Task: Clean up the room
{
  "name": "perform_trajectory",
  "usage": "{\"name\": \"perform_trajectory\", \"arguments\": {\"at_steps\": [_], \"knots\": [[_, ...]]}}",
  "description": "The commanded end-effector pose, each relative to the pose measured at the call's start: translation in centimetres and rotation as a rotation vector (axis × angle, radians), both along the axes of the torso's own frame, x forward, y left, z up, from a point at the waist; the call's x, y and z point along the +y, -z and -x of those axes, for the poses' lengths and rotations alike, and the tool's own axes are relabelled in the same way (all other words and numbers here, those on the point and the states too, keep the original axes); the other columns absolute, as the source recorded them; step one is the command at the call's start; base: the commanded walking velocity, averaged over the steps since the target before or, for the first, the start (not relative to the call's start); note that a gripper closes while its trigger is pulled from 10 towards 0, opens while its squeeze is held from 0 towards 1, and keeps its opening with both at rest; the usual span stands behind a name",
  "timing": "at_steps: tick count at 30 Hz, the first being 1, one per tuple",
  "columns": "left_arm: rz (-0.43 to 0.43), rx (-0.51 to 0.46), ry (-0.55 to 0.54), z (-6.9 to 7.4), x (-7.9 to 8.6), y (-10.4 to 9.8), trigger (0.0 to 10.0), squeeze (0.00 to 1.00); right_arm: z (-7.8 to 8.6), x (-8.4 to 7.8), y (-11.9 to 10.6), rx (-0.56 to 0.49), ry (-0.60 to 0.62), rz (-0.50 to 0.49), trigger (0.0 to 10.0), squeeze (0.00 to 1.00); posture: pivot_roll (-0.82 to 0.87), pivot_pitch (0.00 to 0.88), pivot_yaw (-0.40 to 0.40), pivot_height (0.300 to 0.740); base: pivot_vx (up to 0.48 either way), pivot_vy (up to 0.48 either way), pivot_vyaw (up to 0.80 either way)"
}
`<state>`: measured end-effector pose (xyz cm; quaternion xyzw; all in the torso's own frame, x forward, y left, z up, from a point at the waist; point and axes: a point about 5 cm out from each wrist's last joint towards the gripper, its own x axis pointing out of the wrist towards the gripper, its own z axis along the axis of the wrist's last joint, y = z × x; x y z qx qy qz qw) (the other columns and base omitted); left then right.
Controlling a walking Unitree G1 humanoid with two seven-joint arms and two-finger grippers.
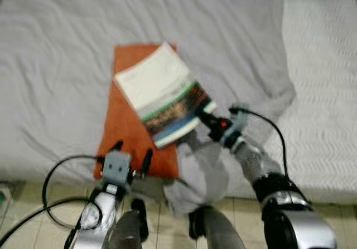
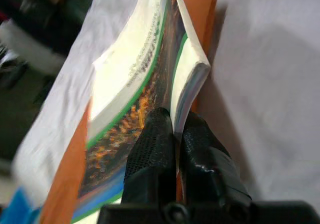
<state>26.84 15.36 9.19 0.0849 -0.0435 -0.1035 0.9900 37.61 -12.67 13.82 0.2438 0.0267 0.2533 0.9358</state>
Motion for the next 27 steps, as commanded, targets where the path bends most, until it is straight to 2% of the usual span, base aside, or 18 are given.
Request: {"name": "perform_trajectory", "arguments": {"at_steps": [1,2,3,5,6,7,8,11,12,15,16,17,18,19,21,23,27], "knots": [[-0.025,0.067,-0.045,-0.1,0.5,1.1,10.0,0.00,-0.7,-1.7,-2.8,-0.123,0.096,0.009,0.0,0.00,0.08,0.105,-0.065,0.740,0.000,0.000,0.00],[-0.008,0.052,-0.038,-0.6,0.3,0.6,10.0,0.00,-0.7,-2.5,-3.4,-0.170,0.147,0.064,0.0,0.00,0.07,0.055,-0.059,0.740,0.000,0.000,0.00],[0.004,0.036,-0.035,-1.0,0.2,0.2,10.0,0.00,-0.7,-3.0,-3.7,-0.198,0.180,0.096,0.0,0.00,0.07,0.041,-0.057,0.740,0.000,0.000,0.00],[0.012,0.027,-0.032,-1.4,0.1,0.0,10.0,0.00,-0.7,-3.3,-3.8,-0.212,0.202,0.114,0.0,0.00,0.07,0.026,-0.055,0.740,0.000,0.000,0.00],[0.027,0.008,-0.038,-1.7,0.1,-0.5,10.0,0.00,-0.4,-4.3,-4.2,-0.254,0.265,0.178,0.0,0.00,0.06,0.000,-0.052,0.740,0.000,0.000,0.00],[0.063,-0.005,-0.066,-2.2,0.4,-1.1,10.0,0.00,0.3,-5.9,-4.6,-0.313,0.400,0.294,0.0,0.00,0.05,0.000,-0.047,0.740,0.000,0.000,0.00],[0.087,-0.008,-0.080,-2.4,0.7,-1.4,10.0,0.00,1.0,-6.7,-4.7,-0.349,0.463,0.347,0.0,0.00,0.05,0.000,-0.042,0.740,0.000,0.000,0.00],[0.108,-0.004,-0.097,-2.7,1.1,-1.5,10.0,0.00,1.7,-7.2,-4.6,-0.381,0.526,0.387,0.0,0.00,0.05,0.000,-0.038,0.740,0.000,0.000,0.00],[0.110,-0.015,-0.107,-3.1,1.3,-1.9,10.0,0.00,3.0,-7.7,-4.0,-0.405,0.577,0.430,0.0,0.00,0.03,0.000,-0.031,0.740,0.000,0.000,0.00],[0.109,-0.029,-0.111,-3.5,1.4,-2.4,10.0,0.00,4.2,-8.1,-3.2,-0.420,0.602,0.481,0.0,0.00,0.02,0.000,-0.027,0.740,0.000,0.000,0.00],[0.117,-0.037,-0.113,-3.5,1.4,-2.7,10.0,0.00,5.3,-8.5,-1.9,-0.398,0.608,0.520,0.0,0.00,0.02,0.000,-0.023,0.740,0.000,0.000,0.00],[0.117,-0.037,-0.113,-3.5,1.4,-2.7,10.0,0.00,5.3,-8.5,-1.9,-0.398,0.608,0.520,0.0,0.00,0.02,0.000,-0.023,0.740,0.000,0.000,0.00],[0.123,-0.042,-0.115,-3.5,1.5,-2.9,10.0,0.00,6.0,-8.8,-1.1,-0.381,0.616,0.548,0.0,0.00,0.01,0.000,-0.022,0.740,0.000,0.000,0.00],[0.149,-0.033,-0.120,-2.6,1.4,-2.7,10.0,0.00,8.7,-9.5,1.9,-0.302,0.613,0.613,0.0,0.00,0.00,0.000,-0.011,0.740,0.000,0.000,0.00],[0.157,-0.017,-0.117,-1.8,1.2,-2.3,10.0,0.00,10.1,-10.0,3.7,-0.234,0.614,0.635,0.0,0.00,-0.01,0.000,-0.006,0.740,0.000,0.000,0.00],[0.178,0.001,-0.110,-1.8,1.0,-1.9,10.0,0.00,10.5,-9.8,4.5,-0.201,0.608,0.649,0.0,0.00,-0.02,0.000,0.004,0.740,0.000,0.000,0.00],[0.178,0.023,-0.078,-2.7,0.2,-1.3,10.0,0.00,9.9,-9.1,5.2,-0.176,0.557,0.662,0.0,0.00,-0.04,0.000,0.008,0.740,0.000,-0.360,0.00]]}}
